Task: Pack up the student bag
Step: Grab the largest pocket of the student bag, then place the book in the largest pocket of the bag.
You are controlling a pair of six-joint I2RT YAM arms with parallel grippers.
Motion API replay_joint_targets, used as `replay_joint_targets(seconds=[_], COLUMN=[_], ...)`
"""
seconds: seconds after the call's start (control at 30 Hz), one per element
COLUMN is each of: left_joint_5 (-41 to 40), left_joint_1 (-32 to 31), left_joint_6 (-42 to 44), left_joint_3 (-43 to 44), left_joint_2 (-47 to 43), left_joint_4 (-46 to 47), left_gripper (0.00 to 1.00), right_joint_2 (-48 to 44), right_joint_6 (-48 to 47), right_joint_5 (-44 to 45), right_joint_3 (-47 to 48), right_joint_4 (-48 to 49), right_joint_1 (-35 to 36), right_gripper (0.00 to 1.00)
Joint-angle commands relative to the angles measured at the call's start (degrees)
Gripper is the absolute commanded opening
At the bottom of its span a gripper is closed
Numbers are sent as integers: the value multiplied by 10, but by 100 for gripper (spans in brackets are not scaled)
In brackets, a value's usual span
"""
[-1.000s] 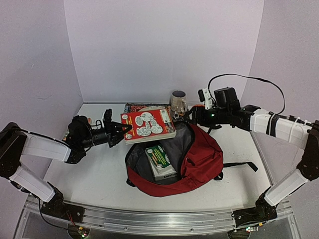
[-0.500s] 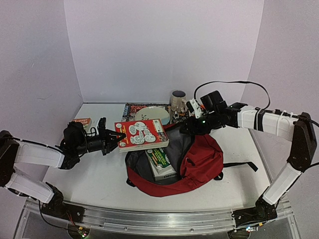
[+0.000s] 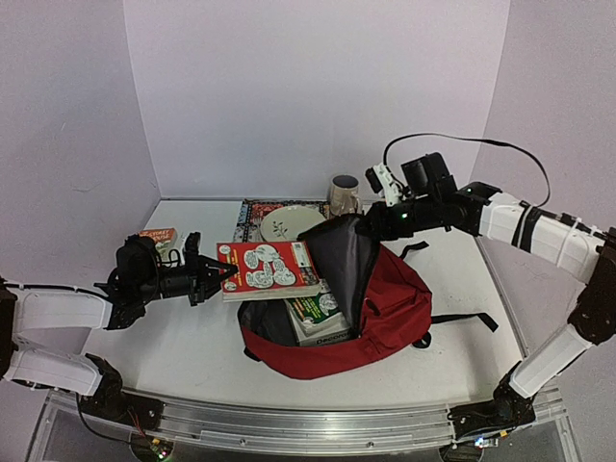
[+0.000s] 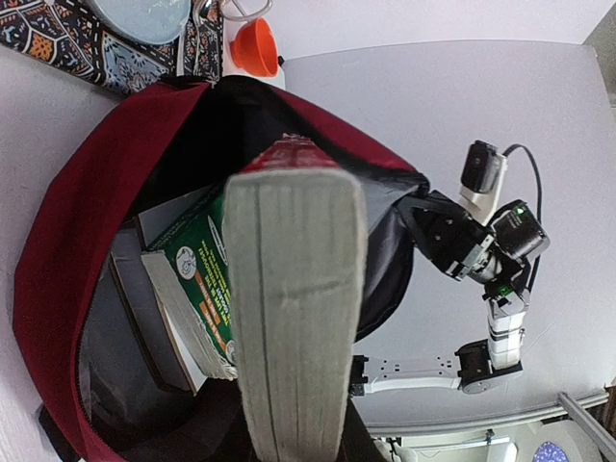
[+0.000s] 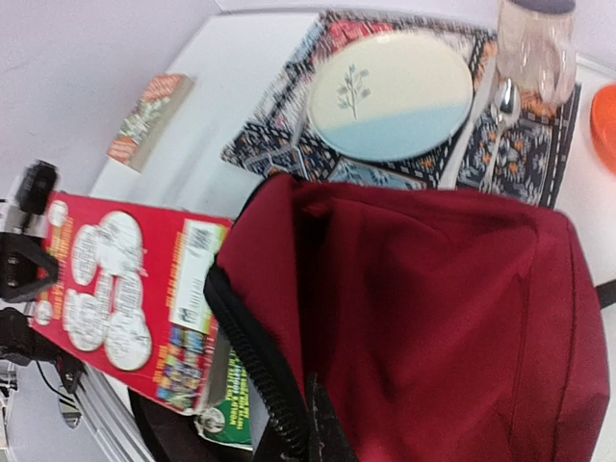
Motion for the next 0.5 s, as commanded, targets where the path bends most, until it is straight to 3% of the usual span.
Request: replay_joint_targets(seconds=[0.0, 0.47], left_joint_5=[25, -55], left_joint_1=[-2, -80], left_joint_6=[-4, -5], left_joint_3=[7, 60], left_joint_2=[-16, 65], left_joint_4=[28, 29], left_gripper=[0, 0], right_joint_2=[-53, -66], right_joint_6=[-9, 0], right_joint_5=[15, 2], right_joint_3=[27, 9], right_joint_4=[33, 91], right_joint_1=[4, 28], right_gripper=[0, 0])
